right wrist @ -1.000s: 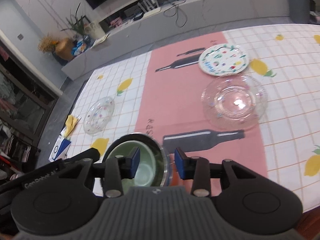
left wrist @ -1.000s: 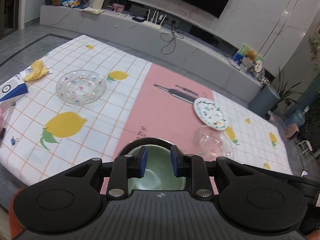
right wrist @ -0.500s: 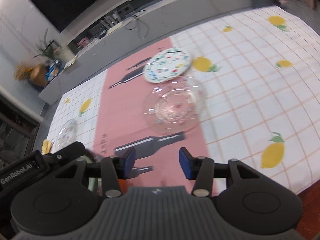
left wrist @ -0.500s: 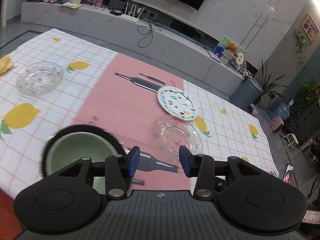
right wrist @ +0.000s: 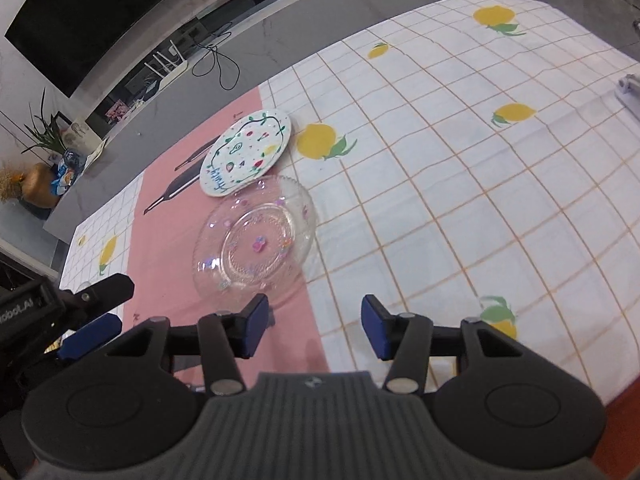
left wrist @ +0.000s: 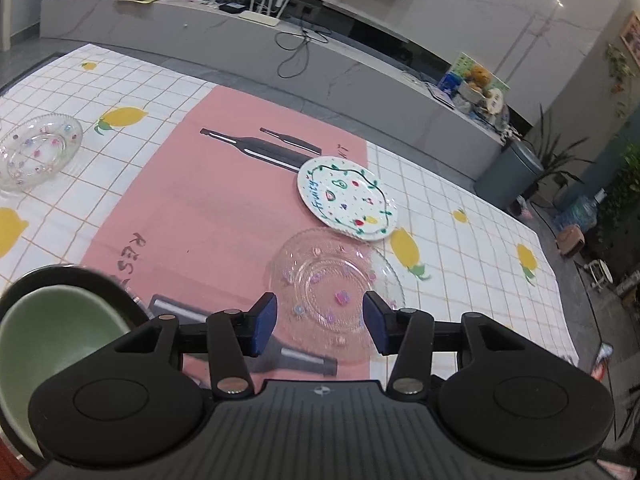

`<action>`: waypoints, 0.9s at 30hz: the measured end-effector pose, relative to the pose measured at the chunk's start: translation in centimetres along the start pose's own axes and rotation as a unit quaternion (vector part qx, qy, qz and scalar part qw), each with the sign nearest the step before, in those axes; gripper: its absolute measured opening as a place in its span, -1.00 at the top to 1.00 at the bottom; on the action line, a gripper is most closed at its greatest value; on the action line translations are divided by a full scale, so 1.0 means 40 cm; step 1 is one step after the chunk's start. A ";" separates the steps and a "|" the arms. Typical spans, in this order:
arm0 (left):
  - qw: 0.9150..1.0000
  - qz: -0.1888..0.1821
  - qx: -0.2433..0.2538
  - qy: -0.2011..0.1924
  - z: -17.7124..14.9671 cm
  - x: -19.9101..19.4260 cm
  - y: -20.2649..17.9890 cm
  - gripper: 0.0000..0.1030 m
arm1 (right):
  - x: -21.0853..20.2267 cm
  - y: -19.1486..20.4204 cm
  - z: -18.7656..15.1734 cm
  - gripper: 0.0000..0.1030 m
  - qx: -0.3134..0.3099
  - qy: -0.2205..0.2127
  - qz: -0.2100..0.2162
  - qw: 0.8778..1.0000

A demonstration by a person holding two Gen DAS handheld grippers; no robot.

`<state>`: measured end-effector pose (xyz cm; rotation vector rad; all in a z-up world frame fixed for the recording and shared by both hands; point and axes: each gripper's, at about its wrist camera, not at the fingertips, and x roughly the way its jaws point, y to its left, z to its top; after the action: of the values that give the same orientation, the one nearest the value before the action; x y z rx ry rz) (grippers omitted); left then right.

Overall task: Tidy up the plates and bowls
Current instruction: 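Move both grippers to the rim of the clear pink-dotted glass plate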

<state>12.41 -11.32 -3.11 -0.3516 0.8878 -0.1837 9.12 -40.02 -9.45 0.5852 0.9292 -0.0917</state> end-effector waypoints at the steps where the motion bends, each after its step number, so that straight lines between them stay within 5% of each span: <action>1: 1.000 0.003 -0.005 -0.003 0.003 0.013 0.000 -0.09 | 0.009 -0.002 0.006 -0.01 0.000 -0.003 0.002 1.000; 6: 0.999 0.018 -0.030 -0.015 0.013 0.078 -0.001 -0.09 | 0.057 -0.004 0.031 0.01 -0.011 -0.020 0.015 1.000; 17: 0.994 0.091 0.044 -0.046 -0.015 0.200 -0.032 0.12 | 0.169 -0.022 0.076 0.28 -0.005 -0.025 0.023 0.999; 27: 0.994 0.098 0.022 -0.038 -0.025 0.254 0.009 0.14 | 0.214 -0.030 0.091 0.39 -0.006 -0.031 0.030 0.999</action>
<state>17.92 -14.26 -11.19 -0.2280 0.8358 -0.0086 16.58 -41.42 -14.98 0.5965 0.8500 -0.0499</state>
